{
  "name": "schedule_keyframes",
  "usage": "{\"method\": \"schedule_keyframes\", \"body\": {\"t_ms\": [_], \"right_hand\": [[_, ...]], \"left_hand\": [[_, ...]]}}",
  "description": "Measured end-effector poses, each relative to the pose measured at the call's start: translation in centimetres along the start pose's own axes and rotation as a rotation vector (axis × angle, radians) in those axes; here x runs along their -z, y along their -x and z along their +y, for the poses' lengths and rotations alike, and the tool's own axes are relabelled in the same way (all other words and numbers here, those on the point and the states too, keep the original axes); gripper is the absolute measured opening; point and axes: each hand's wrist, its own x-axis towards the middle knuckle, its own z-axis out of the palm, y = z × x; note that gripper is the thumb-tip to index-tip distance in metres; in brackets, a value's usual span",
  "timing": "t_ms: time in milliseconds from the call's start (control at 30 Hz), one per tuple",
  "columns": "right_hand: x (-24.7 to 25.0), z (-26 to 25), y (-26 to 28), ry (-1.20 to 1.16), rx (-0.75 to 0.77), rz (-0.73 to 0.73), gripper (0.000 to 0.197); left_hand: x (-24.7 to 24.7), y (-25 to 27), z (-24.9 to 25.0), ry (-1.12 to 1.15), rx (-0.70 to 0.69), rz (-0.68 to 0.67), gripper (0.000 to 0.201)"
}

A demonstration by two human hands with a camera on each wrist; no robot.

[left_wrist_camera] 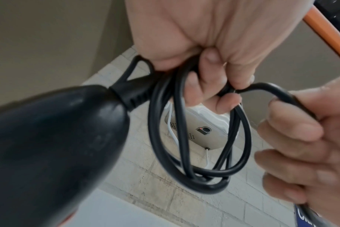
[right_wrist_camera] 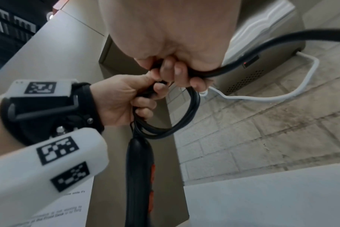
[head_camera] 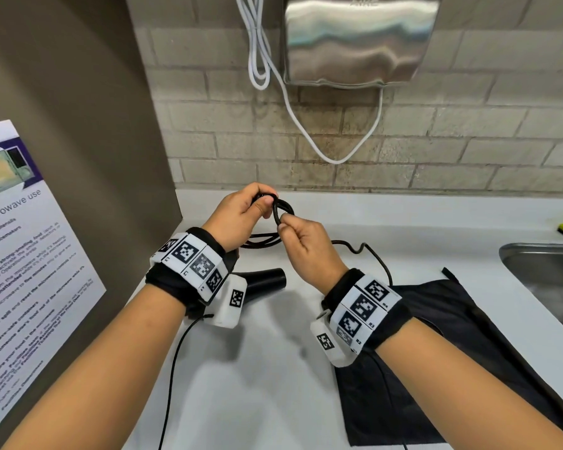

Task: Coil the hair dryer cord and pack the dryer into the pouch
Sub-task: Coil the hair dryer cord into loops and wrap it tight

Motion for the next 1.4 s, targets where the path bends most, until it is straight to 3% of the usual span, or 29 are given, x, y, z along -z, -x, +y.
{"method": "schedule_keyframes", "body": {"t_ms": [333, 533, 733, 833, 1000, 1133, 1400], "right_hand": [[-1.4, 0.0, -0.8, 0.128, 0.057, -0.031, 0.019], [-0.9, 0.0, -0.8, 0.174, 0.076, -0.065, 0.03], [-0.4, 0.2, -0.9, 0.142, 0.124, -0.075, 0.027], [0.3, 1.2, -0.8, 0.183, 0.144, -0.011, 0.029], [1.5, 1.7, -0.9, 0.139, 0.056, 0.008, 0.016], [2.2, 2.1, -0.5, 0.112, -0.028, 0.015, 0.018], [7.9, 5.1, 2.8, 0.495, -0.345, -0.162, 0.026]], "left_hand": [[-0.4, 0.4, 1.8, 0.298, 0.196, 0.088, 0.019], [-0.5, 0.4, 1.8, 0.23, 0.199, 0.083, 0.022], [-0.4, 0.1, 1.3, 0.225, 0.199, 0.109, 0.023], [-0.4, 0.1, 1.1, 0.208, 0.211, 0.135, 0.023], [-0.6, 0.2, 0.9, 0.036, 0.173, 0.139, 0.025], [-0.5, 0.3, 0.8, -0.063, 0.141, 0.156, 0.025], [-0.6, 0.2, 0.8, -0.14, 0.135, 0.182, 0.026]]}}
